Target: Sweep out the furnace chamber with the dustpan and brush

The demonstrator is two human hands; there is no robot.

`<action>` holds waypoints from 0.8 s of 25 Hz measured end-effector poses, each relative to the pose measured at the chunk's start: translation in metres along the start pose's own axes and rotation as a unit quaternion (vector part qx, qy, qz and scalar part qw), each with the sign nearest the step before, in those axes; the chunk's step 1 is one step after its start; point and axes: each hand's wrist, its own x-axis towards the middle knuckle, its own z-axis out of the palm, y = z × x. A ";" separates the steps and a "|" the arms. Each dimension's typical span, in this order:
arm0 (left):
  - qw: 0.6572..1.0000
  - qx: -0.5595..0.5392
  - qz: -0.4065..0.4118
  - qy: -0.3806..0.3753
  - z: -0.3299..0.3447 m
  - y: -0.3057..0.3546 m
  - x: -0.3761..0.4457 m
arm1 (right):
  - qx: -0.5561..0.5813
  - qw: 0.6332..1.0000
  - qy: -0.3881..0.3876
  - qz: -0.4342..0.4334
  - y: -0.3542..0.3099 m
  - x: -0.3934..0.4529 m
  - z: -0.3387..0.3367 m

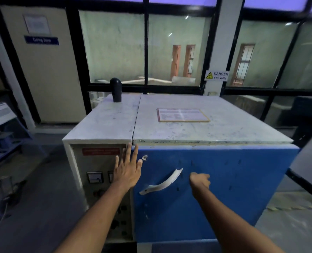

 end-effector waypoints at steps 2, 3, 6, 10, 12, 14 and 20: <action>1.000 -0.006 0.010 0.012 -0.022 0.005 -0.004 | -0.008 0.998 0.057 -0.038 -0.034 -0.016 -0.035; 1.000 -0.011 0.016 0.016 -0.034 0.007 -0.002 | -0.019 0.995 0.072 -0.070 -0.050 -0.024 -0.047; 0.999 -0.013 0.020 0.042 -0.080 0.003 -0.002 | -0.056 0.976 0.088 -0.193 -0.103 -0.062 -0.065; 0.995 -0.006 -0.036 0.095 -0.159 -0.031 -0.007 | -0.076 0.912 0.077 -0.395 -0.172 -0.136 -0.046; 0.989 0.010 -0.066 0.129 -0.205 -0.063 -0.019 | -0.093 0.869 0.050 -0.483 -0.199 -0.179 -0.025; 0.984 0.023 -0.098 0.150 -0.250 -0.099 -0.035 | -0.118 0.822 0.033 -0.556 -0.220 -0.217 -0.001; 0.938 0.111 -0.248 0.216 -0.356 -0.220 -0.149 | -0.124 0.700 -0.070 -0.699 -0.250 -0.352 0.094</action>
